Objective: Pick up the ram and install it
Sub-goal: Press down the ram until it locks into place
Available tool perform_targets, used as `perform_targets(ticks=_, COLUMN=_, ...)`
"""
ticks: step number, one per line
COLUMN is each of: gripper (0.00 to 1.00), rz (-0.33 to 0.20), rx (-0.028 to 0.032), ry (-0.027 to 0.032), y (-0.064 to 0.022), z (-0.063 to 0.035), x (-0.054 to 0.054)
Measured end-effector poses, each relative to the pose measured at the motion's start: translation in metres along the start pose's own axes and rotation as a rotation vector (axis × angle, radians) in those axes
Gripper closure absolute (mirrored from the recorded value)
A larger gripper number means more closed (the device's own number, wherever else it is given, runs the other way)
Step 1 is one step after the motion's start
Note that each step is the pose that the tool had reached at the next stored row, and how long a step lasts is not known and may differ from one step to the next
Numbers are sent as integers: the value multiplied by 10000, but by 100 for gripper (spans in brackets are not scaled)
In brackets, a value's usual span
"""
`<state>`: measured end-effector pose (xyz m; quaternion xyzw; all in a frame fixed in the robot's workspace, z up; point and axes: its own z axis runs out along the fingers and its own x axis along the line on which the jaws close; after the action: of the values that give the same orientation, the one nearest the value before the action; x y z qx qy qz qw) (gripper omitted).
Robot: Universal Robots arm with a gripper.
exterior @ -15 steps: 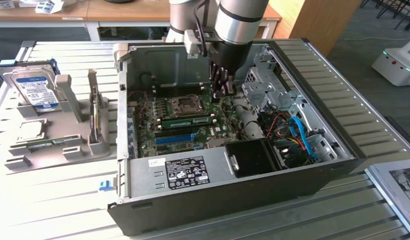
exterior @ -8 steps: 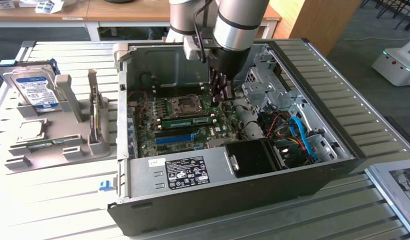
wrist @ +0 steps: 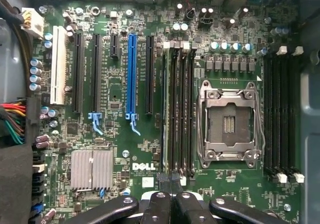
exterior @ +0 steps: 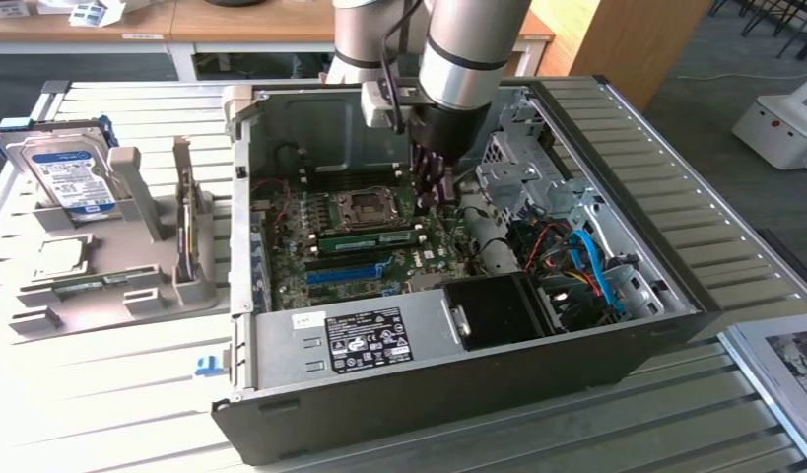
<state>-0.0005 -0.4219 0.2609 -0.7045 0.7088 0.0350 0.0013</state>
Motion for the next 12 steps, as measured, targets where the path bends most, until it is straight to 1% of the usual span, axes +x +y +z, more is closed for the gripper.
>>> perform_targets(ticks=12, gripper=90, rz=0, rx=0, ry=2, y=-7, z=155, x=8)
